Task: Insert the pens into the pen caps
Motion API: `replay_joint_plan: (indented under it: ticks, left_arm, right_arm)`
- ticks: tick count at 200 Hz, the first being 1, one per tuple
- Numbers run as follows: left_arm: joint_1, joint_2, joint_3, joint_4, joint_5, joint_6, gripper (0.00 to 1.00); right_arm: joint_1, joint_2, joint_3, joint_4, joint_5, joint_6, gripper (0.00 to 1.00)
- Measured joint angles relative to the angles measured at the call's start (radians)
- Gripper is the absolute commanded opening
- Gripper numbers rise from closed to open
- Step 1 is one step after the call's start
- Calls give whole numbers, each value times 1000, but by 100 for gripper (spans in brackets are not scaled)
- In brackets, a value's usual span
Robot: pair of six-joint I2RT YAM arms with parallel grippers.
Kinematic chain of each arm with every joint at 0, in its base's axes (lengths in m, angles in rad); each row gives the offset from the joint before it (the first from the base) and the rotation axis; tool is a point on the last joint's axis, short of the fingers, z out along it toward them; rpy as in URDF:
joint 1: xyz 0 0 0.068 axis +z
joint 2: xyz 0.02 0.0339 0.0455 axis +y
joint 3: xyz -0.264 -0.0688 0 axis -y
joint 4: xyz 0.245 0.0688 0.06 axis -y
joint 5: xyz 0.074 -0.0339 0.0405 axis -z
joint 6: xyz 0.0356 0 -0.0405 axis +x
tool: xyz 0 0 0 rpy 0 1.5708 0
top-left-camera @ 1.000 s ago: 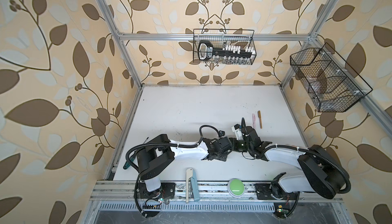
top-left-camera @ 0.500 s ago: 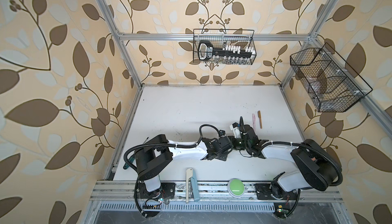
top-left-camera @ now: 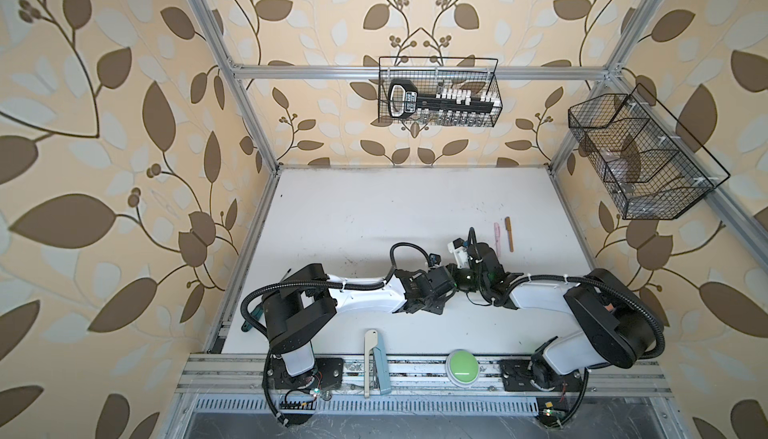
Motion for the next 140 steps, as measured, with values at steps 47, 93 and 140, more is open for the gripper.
replay_joint_plan:
  ticks: [47,93,140]
  left_arm:
    - [0,-122,-75,52,-7,-2,54]
    - [40,-384,-280,291,84,7,67]
    - [137,-467,-373,463,229,8,63]
  right_arm:
    - [-56,-10,0,17,-55,10,0]
    - [-105,-176,0,-10,-123,16,0]
    - [-108,-309,11,-29,-157,37,0]
